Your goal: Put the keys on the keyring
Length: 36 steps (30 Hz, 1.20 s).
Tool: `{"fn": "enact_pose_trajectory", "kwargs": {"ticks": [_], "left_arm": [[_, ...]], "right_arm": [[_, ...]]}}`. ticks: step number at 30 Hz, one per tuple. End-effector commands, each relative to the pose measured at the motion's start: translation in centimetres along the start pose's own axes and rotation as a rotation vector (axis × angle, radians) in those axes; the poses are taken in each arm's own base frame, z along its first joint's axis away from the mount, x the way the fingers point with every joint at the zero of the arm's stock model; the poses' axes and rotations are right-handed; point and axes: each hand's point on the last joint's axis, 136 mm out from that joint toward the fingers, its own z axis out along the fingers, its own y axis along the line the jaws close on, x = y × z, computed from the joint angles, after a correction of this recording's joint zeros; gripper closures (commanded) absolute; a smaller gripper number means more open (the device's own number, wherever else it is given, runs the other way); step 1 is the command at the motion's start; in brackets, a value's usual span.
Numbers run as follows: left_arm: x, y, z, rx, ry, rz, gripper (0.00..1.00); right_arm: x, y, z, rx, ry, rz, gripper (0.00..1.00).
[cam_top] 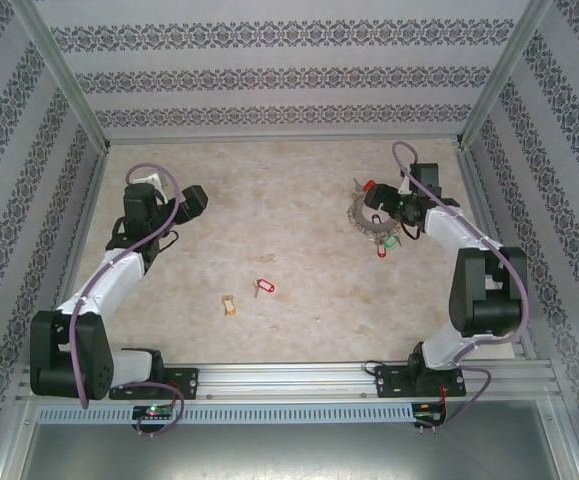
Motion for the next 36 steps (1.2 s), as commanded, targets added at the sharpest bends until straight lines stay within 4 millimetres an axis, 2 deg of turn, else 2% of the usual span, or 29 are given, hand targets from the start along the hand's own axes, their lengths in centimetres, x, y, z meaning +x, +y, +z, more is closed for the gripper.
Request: {"fn": "enact_pose_trajectory", "kwargs": {"ticks": [1,4,6,10,14,18,23,32,36], "left_arm": [[2.1,-1.6,0.4,0.060,0.088,-0.029,0.00],[3.6,-2.8,1.1,0.106,0.149,-0.001,0.00],[5.1,-3.7,2.5,0.128,0.214,0.006,0.00],[7.6,-6.8,4.8,0.142,0.328,0.079,0.00],[9.5,-9.2,6.0,0.159,0.406,0.155,0.00],[9.8,-10.0,6.7,0.175,0.411,0.147,0.00],[9.5,-9.9,6.6,0.161,0.401,0.153,0.00],[9.4,-10.1,5.6,0.172,0.391,0.142,0.00],[9.1,-10.0,5.4,0.166,0.383,0.140,0.00]], "right_arm": [[0.9,0.6,0.9,0.022,0.096,0.054,0.16],[0.6,0.6,2.0,0.058,0.114,0.077,0.17],[0.4,0.7,2.8,0.074,0.117,0.086,0.18],[0.0,1.2,4.0,0.089,0.138,0.090,0.19],[-0.6,1.3,4.9,0.106,0.144,0.087,0.21],[-1.1,1.4,5.4,0.126,0.160,0.081,0.23],[-1.2,1.9,6.4,0.136,0.191,0.068,0.24],[-0.2,3.7,9.1,0.127,0.268,0.034,0.25],[0.4,3.9,10.2,0.149,0.298,0.034,0.25]]}}
